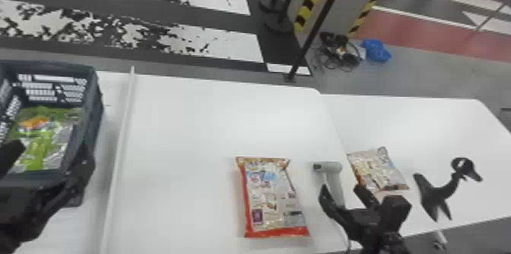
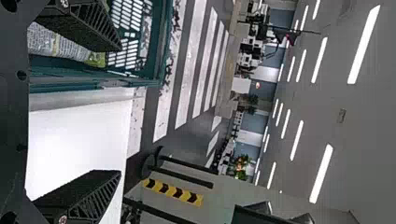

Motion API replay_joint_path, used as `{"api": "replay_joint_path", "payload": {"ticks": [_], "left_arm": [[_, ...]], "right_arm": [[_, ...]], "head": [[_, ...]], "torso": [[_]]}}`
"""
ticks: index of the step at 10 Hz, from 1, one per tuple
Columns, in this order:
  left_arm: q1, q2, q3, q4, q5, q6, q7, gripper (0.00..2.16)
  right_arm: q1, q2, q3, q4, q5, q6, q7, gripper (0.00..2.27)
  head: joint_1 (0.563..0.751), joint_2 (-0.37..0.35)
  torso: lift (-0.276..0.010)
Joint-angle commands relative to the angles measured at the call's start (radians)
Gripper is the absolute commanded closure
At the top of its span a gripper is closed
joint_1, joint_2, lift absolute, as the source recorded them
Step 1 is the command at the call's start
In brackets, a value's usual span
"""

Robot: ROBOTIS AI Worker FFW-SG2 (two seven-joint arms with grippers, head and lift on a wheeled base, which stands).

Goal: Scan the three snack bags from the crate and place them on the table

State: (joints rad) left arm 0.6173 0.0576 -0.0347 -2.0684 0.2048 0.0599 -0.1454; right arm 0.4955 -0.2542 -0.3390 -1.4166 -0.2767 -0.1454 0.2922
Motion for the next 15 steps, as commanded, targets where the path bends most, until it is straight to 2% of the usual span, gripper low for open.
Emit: {"api": "replay_joint_path", "payload": {"ticks": [1, 3, 4, 5, 6, 8, 10, 11, 12, 13, 15], "left_arm": [[0.004, 0.001, -0.016, 0.002, -0.001, 0.001, 0.001, 0.06], [0.009, 0.001, -0.028, -0.002, -0.001, 0.001, 0.001, 0.06], [0.013, 0.001, -0.031, -0.006, -0.002, 0.001, 0.0, 0.06], [0.021, 0.002, -0.031, -0.012, -0.001, 0.001, 0.0, 0.06], [0.03, 0.004, -0.031, -0.018, -0.001, 0.001, 0.0, 0.06], [0.033, 0.007, -0.04, -0.021, -0.001, 0.001, 0.0, 0.06], [0.029, 0.01, -0.048, -0.01, -0.001, 0.001, 0.0, 0.06], [0.024, 0.01, -0.054, -0.006, -0.001, 0.001, 0.0, 0.06], [0.01, 0.01, -0.056, -0.007, 0.007, 0.065, 0.0, 0.06], [0.006, 0.011, -0.06, -0.007, 0.008, 0.081, 0.0, 0.06], [-0.004, 0.028, -0.083, -0.002, 0.007, 0.081, 0.023, 0.06]], "right_arm": [[-0.06, -0.019, -0.002, 0.073, 0.022, 0.065, 0.024, 0.05], [-0.137, -0.036, 0.008, 0.182, 0.048, 0.074, 0.036, 0.09], [-0.164, -0.048, 0.009, 0.225, 0.056, 0.074, 0.044, 0.18], [-0.189, -0.06, 0.011, 0.266, 0.062, 0.074, 0.068, 0.78], [-0.201, -0.065, 0.011, 0.288, 0.063, 0.08, 0.079, 1.94], [-0.198, -0.059, 0.011, 0.289, 0.062, 0.062, 0.102, 2.2], [-0.161, -0.036, -0.006, 0.271, 0.044, -0.003, 0.088, 2.22], [-0.107, -0.004, -0.04, 0.188, 0.017, -0.003, 0.084, 2.22], [-0.017, 0.021, -0.058, 0.056, -0.022, 0.031, 0.082, 2.22], [0.075, 0.064, -0.068, -0.073, -0.032, 0.034, 0.084, 2.22], [0.244, 0.116, -0.068, -0.248, -0.113, 0.053, 0.11, 2.22]], "head": [[0.695, -0.35], [0.695, -0.35], [0.695, -0.35], [0.695, -0.35], [0.695, -0.35], [0.695, -0.35], [0.695, -0.35], [0.695, -0.35], [0.695, -0.35], [0.695, -0.35], [0.695, -0.35]], "torso": [[-0.037], [-0.037], [-0.037], [-0.037], [-0.037], [-0.037], [-0.037], [-0.037], [-0.037], [-0.037], [-0.037]]}}
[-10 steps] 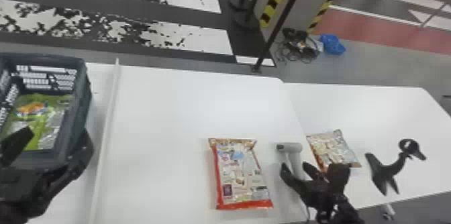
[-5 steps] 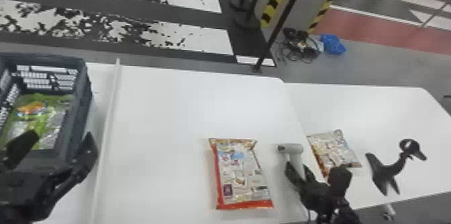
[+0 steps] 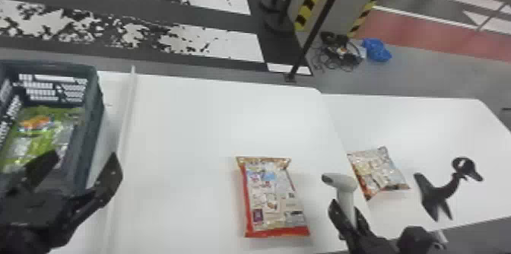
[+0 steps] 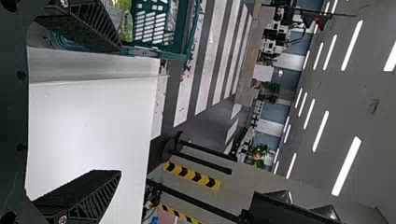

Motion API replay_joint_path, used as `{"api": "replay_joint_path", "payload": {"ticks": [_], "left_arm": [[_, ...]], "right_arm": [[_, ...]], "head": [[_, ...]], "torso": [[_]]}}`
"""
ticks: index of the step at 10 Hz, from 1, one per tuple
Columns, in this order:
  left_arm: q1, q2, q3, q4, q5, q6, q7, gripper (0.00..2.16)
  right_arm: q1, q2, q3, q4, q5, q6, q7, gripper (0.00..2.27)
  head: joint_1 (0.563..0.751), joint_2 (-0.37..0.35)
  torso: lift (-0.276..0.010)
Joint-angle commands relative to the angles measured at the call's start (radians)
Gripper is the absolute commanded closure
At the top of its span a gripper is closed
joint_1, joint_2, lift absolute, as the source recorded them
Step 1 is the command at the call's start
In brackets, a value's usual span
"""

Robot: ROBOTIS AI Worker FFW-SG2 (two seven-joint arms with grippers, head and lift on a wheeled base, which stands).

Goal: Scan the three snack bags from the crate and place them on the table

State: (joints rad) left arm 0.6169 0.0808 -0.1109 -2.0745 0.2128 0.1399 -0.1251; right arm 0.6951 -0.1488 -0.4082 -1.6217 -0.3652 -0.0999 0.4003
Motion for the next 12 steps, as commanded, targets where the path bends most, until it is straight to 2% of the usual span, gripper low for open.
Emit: {"api": "replay_joint_path", "payload": {"ticks": [1, 3, 5, 9, 10, 12], "left_arm": [[-0.009, 0.005, -0.012, 0.008, 0.0, 0.01, 0.002, 0.06], [-0.017, 0.004, -0.021, 0.007, 0.0, 0.034, 0.002, 0.06], [-0.002, 0.005, -0.032, -0.004, -0.004, 0.031, 0.002, 0.06], [0.009, 0.005, -0.073, -0.018, -0.046, 0.025, 0.016, 0.06], [0.012, 0.007, -0.076, -0.019, -0.055, 0.025, 0.001, 0.07], [0.02, 0.007, -0.084, -0.024, -0.069, 0.022, -0.001, 0.06]], "right_arm": [[0.092, 0.032, 0.002, -0.072, -0.031, -0.023, 0.021, 2.22], [0.139, 0.035, 0.012, -0.095, -0.064, -0.023, 0.06, 2.22], [0.139, 0.035, 0.051, -0.09, -0.058, -0.023, 0.071, 2.22], [0.09, 0.032, 0.115, -0.037, 0.0, -0.023, 0.071, 2.22], [0.076, 0.026, 0.123, -0.018, 0.002, -0.023, 0.071, 2.22], [0.052, 0.021, 0.14, 0.016, 0.011, -0.023, 0.071, 2.22]], "head": [[0.695, -0.35], [0.695, -0.35], [0.695, -0.35], [0.695, -0.35], [0.695, -0.35], [0.695, -0.35]], "torso": [[-0.037], [-0.037], [-0.037], [-0.037], [-0.037], [-0.037]]}}
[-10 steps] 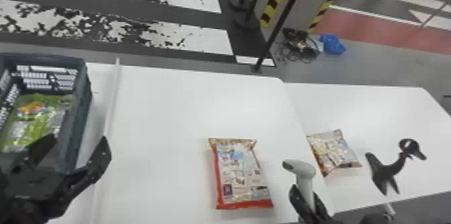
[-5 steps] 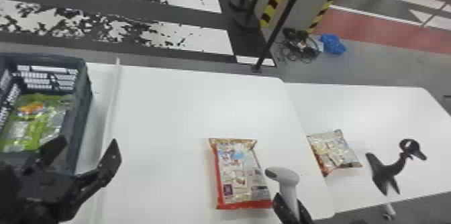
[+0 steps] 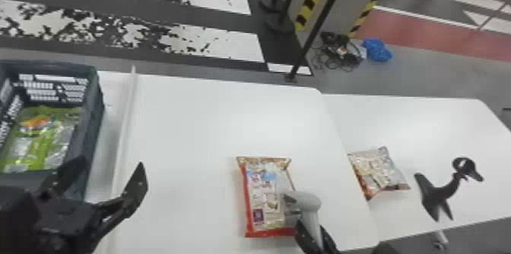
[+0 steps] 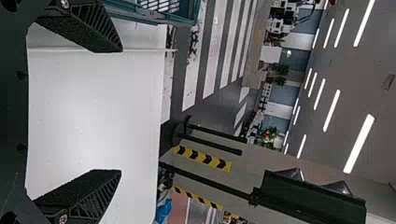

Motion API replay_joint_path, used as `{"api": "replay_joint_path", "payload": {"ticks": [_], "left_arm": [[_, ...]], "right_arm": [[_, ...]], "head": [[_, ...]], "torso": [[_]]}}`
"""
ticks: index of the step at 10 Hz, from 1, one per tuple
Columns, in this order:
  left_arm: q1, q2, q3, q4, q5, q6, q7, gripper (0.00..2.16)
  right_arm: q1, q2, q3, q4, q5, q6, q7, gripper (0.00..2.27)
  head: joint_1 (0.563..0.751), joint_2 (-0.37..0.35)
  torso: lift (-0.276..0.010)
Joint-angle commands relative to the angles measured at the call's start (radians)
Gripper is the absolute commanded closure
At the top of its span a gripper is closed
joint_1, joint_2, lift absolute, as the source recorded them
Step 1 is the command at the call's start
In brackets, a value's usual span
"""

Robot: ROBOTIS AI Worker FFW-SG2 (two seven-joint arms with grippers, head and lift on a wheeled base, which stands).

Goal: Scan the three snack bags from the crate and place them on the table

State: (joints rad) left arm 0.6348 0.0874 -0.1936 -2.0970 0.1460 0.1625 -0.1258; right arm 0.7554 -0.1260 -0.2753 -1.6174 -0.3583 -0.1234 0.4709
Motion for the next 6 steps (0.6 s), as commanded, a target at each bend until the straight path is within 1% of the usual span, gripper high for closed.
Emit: {"api": "replay_joint_path", "payload": {"ticks": [1, 3, 4, 5, 6], "left_arm": [[0.003, 0.002, -0.001, -0.003, -0.002, -0.001, -0.001, 0.07], [0.006, 0.002, 0.0, -0.008, -0.005, 0.002, -0.006, 0.08], [0.006, 0.0, 0.0, -0.006, -0.006, 0.006, -0.006, 0.08], [0.006, 0.002, 0.0, -0.009, -0.006, 0.006, -0.001, 0.08], [0.009, 0.002, 0.002, -0.014, -0.006, 0.009, -0.001, 0.08]], "right_arm": [[-0.019, -0.004, 0.018, 0.028, 0.012, 0.0, 0.0, 2.22], [-0.027, -0.006, 0.022, 0.037, 0.015, -0.003, 0.0, 2.22], [-0.019, -0.007, 0.002, 0.019, -0.004, -0.003, 0.012, 2.22], [-0.005, -0.009, -0.039, -0.022, -0.041, 0.009, 0.023, 2.22], [-0.019, -0.015, -0.085, -0.045, -0.053, 0.064, 0.026, 2.22]], "head": [[0.695, -0.35], [0.695, -0.35], [0.695, -0.35], [0.695, -0.35], [0.695, -0.35]], "torso": [[-0.037], [-0.037], [-0.037], [-0.037], [-0.037]]}}
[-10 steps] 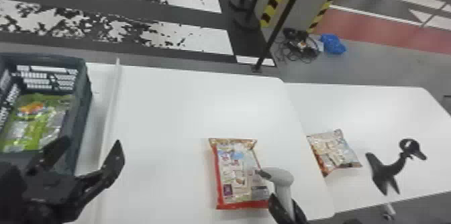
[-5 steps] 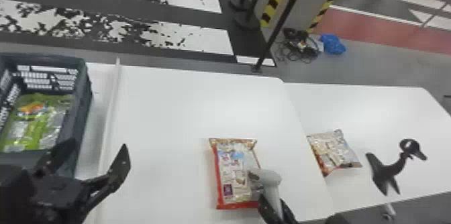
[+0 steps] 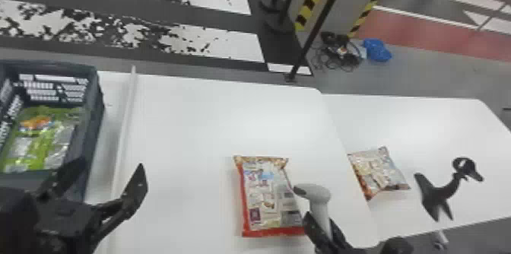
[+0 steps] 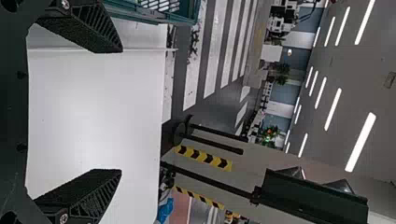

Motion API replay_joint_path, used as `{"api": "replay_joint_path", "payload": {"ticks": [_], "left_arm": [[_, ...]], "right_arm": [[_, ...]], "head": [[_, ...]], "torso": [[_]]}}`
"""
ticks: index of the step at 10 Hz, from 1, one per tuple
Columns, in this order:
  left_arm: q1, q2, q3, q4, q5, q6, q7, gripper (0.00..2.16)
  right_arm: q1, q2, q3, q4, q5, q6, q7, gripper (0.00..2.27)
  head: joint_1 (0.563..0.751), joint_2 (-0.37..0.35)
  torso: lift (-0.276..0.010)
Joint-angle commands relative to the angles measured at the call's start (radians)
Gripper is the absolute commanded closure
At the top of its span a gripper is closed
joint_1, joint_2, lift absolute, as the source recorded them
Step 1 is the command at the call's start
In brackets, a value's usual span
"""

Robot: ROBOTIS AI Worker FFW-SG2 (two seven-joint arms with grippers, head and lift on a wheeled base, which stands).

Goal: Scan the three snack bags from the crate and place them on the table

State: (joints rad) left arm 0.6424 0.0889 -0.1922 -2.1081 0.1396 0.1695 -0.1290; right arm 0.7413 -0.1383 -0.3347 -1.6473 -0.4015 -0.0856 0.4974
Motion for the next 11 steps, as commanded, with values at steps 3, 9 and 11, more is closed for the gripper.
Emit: {"api": "replay_joint_path", "payload": {"ticks": [3, 9, 11], "left_arm": [[0.006, 0.0, -0.004, -0.007, -0.021, 0.008, -0.015, 0.08], [0.011, -0.001, -0.004, -0.007, -0.04, 0.017, -0.018, 0.08], [0.01, -0.003, -0.004, -0.004, -0.041, 0.017, -0.026, 0.08]], "right_arm": [[-0.134, -0.058, -0.098, 0.02, -0.02, 0.159, 0.001, 2.22], [-0.47, -0.144, -0.05, 0.449, 0.13, 0.143, -0.019, 2.22], [-0.49, -0.159, -0.04, 0.492, 0.153, 0.134, -0.037, 1.84]], "head": [[0.695, -0.35], [0.695, -0.35], [0.695, -0.35]], "torso": [[-0.037], [-0.037], [-0.037]]}}
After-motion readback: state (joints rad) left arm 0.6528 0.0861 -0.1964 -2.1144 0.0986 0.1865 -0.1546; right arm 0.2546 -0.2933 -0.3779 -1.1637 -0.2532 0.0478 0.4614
